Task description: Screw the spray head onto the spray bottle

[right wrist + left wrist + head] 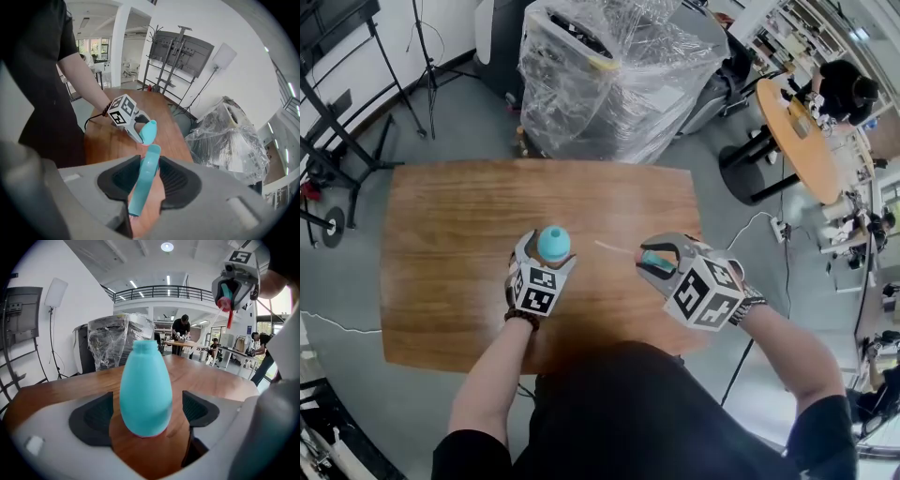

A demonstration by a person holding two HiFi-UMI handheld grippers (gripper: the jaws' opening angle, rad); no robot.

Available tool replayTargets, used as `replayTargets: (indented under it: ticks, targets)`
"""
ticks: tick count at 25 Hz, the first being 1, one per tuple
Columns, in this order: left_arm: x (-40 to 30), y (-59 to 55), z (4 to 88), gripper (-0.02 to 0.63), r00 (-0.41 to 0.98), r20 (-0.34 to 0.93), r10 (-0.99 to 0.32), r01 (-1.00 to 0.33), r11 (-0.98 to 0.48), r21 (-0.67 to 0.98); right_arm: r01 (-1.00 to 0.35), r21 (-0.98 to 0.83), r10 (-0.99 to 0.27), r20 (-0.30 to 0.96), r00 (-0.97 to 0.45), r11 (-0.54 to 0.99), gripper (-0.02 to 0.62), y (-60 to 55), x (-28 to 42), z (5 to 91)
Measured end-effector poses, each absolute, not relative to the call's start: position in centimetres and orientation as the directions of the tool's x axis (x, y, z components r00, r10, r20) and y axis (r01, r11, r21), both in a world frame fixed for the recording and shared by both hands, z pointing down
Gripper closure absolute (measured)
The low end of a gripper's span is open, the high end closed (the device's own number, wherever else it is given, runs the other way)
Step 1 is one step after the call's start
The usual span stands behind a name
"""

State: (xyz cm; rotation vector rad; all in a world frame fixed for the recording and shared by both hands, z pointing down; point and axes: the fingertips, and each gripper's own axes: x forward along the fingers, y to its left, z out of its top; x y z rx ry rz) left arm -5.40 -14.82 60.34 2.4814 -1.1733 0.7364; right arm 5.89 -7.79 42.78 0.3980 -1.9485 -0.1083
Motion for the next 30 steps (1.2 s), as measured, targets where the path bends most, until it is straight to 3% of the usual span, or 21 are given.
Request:
replayTargets:
  ticks: [4,7,14,30]
  targets:
    - [-5.2,-15.0,61.4,0.129,0.525,0.585,-0.618,-0.78,-0.625,0.039,-0.219,0.262,-0.327,0.877,-0.353,0.94,0.474,-7.7,5.8,41.5]
    - [-5.1,-15.2,61.7,0.201,0.52,0.592,-0.616,-0.781,-0.623,0.037,-0.209,0.272,-0.331,0.876,-0.352,0.94,0.474,-7.6,5.8,40.8]
    - [-4.8,-14.4,60.7,0.209,0.501,0.633,-0.591,-0.749,-0.662,-0.025,-0.18,0.289,-0.337,0.859,-0.384,0.94,0.474,-7.2,4.6,38.1]
    - [-0.5,-10.4,56.3,0.212,0.425,0.72,-0.549,-0.453,-0.818,-0.355,-0.003,0.289,-0.271,0.897,-0.349,0.957,0.474,-5.4,4.3,38.8]
